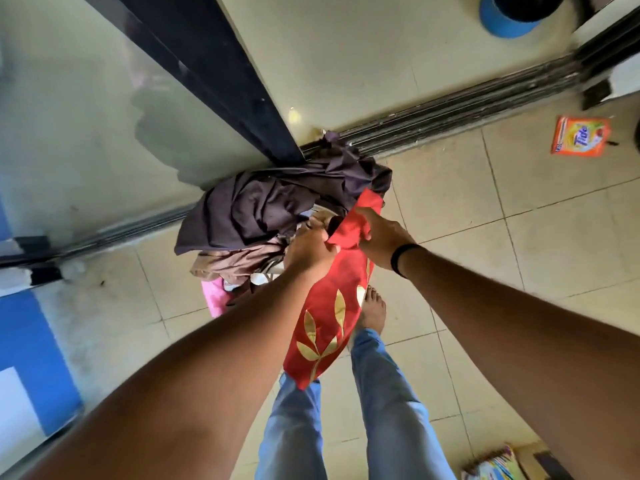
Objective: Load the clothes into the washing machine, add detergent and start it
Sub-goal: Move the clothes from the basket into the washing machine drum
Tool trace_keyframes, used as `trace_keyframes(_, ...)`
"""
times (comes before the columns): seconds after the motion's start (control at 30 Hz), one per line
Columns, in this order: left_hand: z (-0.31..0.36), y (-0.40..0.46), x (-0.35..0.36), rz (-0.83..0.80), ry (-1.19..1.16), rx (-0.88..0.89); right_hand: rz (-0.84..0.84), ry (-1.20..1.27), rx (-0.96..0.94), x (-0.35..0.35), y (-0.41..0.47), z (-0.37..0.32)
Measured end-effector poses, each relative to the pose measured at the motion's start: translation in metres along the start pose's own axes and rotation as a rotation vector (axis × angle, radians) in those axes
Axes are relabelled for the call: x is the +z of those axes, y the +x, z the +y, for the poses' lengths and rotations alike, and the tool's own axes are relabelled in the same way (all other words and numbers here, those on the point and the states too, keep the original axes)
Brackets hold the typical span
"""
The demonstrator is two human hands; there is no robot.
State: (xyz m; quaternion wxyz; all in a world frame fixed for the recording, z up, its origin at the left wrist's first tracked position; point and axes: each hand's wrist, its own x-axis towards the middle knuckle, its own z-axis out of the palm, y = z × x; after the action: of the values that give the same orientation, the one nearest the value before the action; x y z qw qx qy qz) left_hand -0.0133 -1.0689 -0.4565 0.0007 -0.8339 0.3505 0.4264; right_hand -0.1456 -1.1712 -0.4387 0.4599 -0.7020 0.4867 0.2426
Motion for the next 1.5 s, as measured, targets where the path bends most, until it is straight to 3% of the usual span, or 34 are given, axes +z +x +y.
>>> trace_keyframes(0.1, 0.006, -0.029, -0.006, 0.096, 0.179, 0.131, -0.034, -0.100, -0.040, 0.003, -0.021, 0.004)
trace_keyframes(0.27, 0.021, -0.114, -0.026, 0.117, 0.139, 0.388, -0.100, -0.212, -0.105, -0.017, -0.080, -0.003)
trace_keyframes(0.4, 0.024, -0.182, -0.047, 0.184, 0.157, 0.473, -0.017, -0.257, -0.188, -0.041, -0.138, -0.024)
trace_keyframes(0.5, 0.030, -0.222, -0.073, 0.250, 0.144, 0.476, 0.049, -0.284, -0.274, -0.051, -0.182, -0.048)
trace_keyframes(0.6, 0.030, -0.265, -0.097, 0.214, 0.046, 0.442, 0.118, -0.319, -0.382, -0.057, -0.226, -0.077)
trace_keyframes(0.7, 0.026, -0.294, -0.110, 0.198, -0.012, 0.395, 0.054, -0.414, -0.467, -0.056, -0.257, -0.098)
trace_keyframes(0.77, 0.008, -0.329, -0.113, 0.266, -0.086, 0.336, 0.026, -0.549, -0.519, -0.050, -0.289, -0.119)
trace_keyframes(0.93, -0.037, -0.378, -0.112, 0.356, -0.161, 0.054, 0.099, -0.213, -0.475, -0.008, -0.326, -0.139)
trace_keyframes(1.13, -0.148, -0.473, -0.094, 0.438, -0.320, -0.224, -0.039, 0.064, -0.616, 0.098, -0.412, -0.229)
trace_keyframes(1.37, -0.295, -0.630, -0.025, 0.634, -0.606, -0.632, -0.139, 0.046, -0.804, 0.211, -0.499, -0.318)
trace_keyframes(1.5, -0.342, -0.705, 0.036, 0.804, -0.884, -0.911, -0.121, -0.047, -0.935, 0.266, -0.525, -0.353)
